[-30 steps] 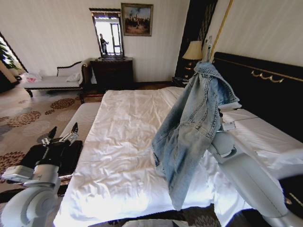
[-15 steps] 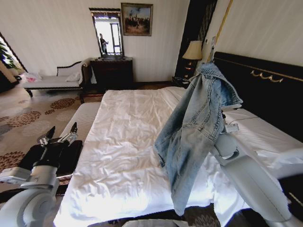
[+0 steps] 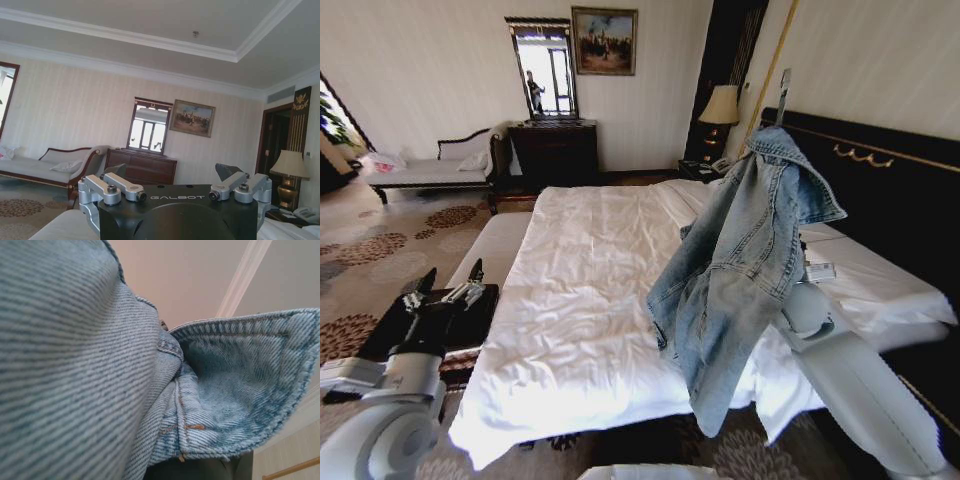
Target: Pick up the clothes from the bed and hang them on the clothes hanger.
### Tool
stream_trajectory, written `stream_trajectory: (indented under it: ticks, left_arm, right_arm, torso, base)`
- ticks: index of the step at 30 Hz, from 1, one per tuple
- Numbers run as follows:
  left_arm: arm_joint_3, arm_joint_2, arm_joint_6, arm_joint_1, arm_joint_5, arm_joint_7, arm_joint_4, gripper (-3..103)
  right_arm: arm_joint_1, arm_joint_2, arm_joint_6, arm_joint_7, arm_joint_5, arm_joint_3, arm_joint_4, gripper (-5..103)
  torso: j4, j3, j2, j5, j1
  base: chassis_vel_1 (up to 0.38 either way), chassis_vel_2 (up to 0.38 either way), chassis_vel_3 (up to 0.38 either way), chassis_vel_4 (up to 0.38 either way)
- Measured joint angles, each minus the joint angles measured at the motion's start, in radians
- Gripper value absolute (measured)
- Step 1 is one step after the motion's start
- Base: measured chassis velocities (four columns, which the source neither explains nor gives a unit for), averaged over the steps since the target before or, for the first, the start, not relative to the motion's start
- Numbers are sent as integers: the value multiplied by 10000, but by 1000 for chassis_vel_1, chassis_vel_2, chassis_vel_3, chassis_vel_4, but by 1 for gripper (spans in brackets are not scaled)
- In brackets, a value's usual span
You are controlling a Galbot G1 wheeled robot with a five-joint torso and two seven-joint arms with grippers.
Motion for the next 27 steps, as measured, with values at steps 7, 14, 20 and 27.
stream_trajectory:
  ticks: [7,14,20,27]
  left_arm:
    - [46,-4,5,-13,19,1,14,100]
    - [52,43,10,-63,16,2,86,100]
    - [32,61,19,-63,6,3,88,100]
    - [70,22,33,-45,30,3,28,100]
  right_arm:
    - [-137,160,72,-46,-109,72,-79,17]
    - [-129,226,116,-74,-142,64,-188,17]
    - [-181,219,221,-118,-100,190,-236,17]
    - [-294,177,261,-121,112,535,42,17]
  torso:
    - [1,0,1,0,0]
    - [3,1,0,-2,7]
    - [2,1,-1,0,7]
    - [3,1,0,-2,6]
  base:
    - [212,-194,-192,194]
    - [175,-173,-167,172]
    - [166,-177,-184,189]
    - [178,-187,-183,190]
